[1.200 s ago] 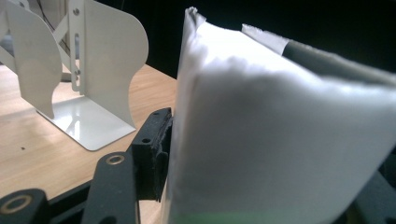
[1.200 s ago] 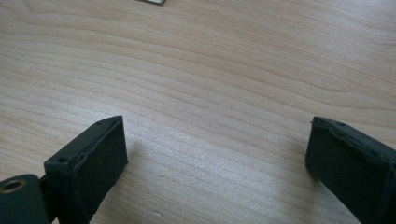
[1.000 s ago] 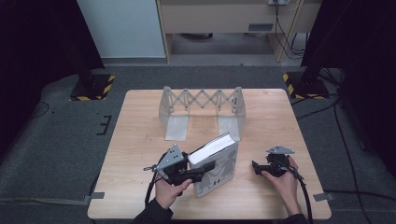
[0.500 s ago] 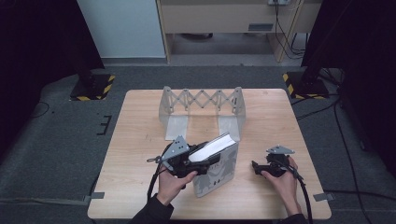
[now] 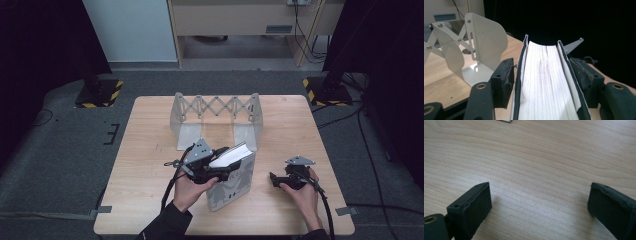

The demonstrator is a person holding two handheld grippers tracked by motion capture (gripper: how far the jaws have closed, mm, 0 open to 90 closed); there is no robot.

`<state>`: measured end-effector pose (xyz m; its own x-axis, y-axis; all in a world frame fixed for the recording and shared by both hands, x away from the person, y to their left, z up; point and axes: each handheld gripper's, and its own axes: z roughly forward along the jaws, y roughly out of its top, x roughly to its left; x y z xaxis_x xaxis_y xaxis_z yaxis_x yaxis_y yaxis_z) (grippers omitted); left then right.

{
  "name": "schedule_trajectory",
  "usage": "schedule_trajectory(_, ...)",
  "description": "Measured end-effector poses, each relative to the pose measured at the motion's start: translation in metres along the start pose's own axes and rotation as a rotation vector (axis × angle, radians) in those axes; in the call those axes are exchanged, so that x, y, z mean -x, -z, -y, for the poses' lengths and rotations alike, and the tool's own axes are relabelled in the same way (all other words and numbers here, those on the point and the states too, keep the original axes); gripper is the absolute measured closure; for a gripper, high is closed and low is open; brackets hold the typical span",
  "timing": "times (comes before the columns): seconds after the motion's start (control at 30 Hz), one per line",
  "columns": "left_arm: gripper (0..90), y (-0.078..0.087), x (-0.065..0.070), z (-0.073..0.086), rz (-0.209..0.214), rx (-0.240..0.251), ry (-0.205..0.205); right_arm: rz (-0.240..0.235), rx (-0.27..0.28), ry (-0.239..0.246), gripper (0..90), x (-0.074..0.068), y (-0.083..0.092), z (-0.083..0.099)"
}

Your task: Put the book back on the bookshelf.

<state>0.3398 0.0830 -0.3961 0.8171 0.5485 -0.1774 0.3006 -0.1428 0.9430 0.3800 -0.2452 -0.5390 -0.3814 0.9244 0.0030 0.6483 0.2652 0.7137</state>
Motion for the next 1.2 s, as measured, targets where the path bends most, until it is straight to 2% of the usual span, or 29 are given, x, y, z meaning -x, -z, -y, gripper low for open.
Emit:
schedule_trajectory(0.17, 34.6, -0.002, -0.001, -0.002, -0.025, -0.043, -0.029, 0.0, 0.0, 0.0, 5.6, 0.0, 0.0, 0.0)
schedule_trajectory(0.3, 35.9, -0.002, -0.002, -0.002, -0.024, -0.038, -0.028, 0.0, 0.0, 0.0, 5.6, 0.0, 0.0, 0.0)
schedule_trajectory(0.4, 38.1, -0.001, -0.001, -0.001, -0.015, -0.042, -0.029, 0.0, 0.0, 0.0, 5.5, 0.0, 0.0, 0.0)
schedule_trajectory(0.57, 45.5, -0.001, 0.004, -0.003, 0.016, -0.087, -0.051, 0.0, 0.0, -0.001, 5.5, 0.0, 0.0, 0.0)
schedule_trajectory(0.87, 44.7, -0.001, 0.007, -0.002, 0.018, -0.078, -0.058, 0.001, 0.001, -0.003, 5.5, 0.0, 0.0, 0.0)
schedule_trajectory(1.0, 47.5, 0.0, 0.01, -0.001, 0.025, -0.076, -0.075, 0.001, 0.0, -0.004, 5.5, 0.0, 0.0, 0.0)
schedule_trajectory(1.2, 49.8, 0.0, 0.016, 0.0, 0.009, -0.067, -0.097, 0.001, 0.001, -0.002, 5.5, 0.0, 0.0, 0.0)
